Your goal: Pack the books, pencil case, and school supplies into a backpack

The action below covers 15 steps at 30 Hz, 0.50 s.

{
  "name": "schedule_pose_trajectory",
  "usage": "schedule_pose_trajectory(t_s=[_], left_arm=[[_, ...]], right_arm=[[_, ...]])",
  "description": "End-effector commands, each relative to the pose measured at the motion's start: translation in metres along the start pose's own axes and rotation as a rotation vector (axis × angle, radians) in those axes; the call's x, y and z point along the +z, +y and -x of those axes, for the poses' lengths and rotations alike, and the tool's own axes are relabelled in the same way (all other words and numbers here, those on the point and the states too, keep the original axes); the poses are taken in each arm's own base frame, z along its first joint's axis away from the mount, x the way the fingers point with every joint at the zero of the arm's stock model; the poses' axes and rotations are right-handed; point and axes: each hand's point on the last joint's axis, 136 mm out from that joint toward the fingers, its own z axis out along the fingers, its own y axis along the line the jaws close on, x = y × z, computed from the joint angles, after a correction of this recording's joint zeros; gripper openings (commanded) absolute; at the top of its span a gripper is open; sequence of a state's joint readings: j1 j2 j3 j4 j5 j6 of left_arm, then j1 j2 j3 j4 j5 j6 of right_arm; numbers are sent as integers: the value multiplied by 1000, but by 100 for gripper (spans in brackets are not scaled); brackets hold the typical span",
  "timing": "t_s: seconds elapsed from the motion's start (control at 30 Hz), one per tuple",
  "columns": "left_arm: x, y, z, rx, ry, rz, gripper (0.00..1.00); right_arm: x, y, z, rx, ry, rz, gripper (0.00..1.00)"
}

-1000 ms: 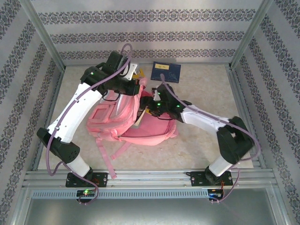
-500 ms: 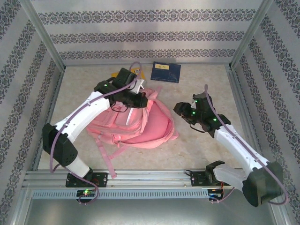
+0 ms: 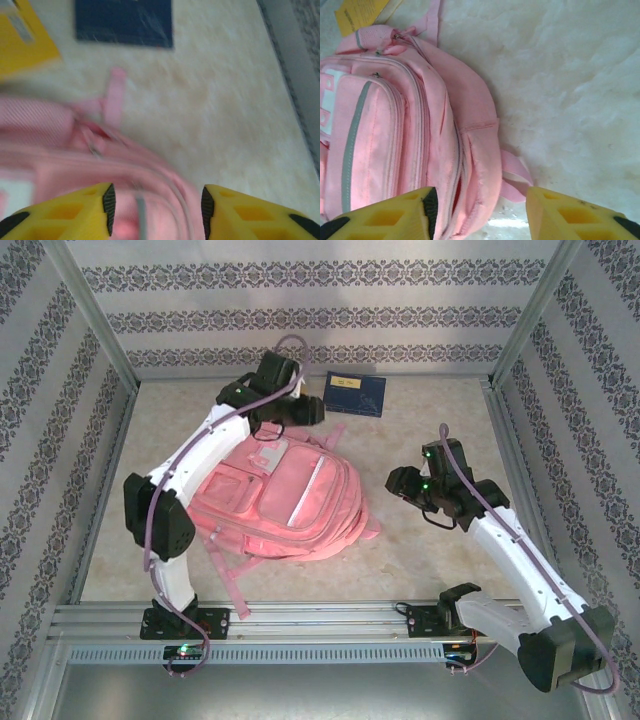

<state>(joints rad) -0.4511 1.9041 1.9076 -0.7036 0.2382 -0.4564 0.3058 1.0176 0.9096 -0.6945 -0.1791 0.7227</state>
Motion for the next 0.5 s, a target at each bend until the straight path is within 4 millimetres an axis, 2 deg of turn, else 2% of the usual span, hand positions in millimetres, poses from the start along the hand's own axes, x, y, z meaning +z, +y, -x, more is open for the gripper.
schedule_pose_trajectory(t_s=[0.0, 0.1, 0.2, 0.23, 0.27, 0.33, 0.47], left_arm=[[32, 77, 36, -130, -74, 236, 40], [63, 125, 55, -170, -82, 382, 41], [91, 160, 73, -238, -127, 424, 43], [98, 165, 80, -247, -146, 416, 43], [114, 172, 82, -249, -151, 408, 43], [138, 175, 91, -246, -175, 356, 42], [178, 196, 84, -290, -189, 332, 41]], right_arm=[[-15, -12, 3, -53, -5, -80, 49], [-20, -16, 2, -57, 10, -97, 47], [-24, -17, -2, -55, 20, -95, 45], [-27, -18, -3, -52, 19, -97, 45], [-28, -20, -5, -46, 22, -100, 44], [-30, -22, -9, -40, 30, -99, 44], [-34, -29, -17, -15, 43, -106, 43]])
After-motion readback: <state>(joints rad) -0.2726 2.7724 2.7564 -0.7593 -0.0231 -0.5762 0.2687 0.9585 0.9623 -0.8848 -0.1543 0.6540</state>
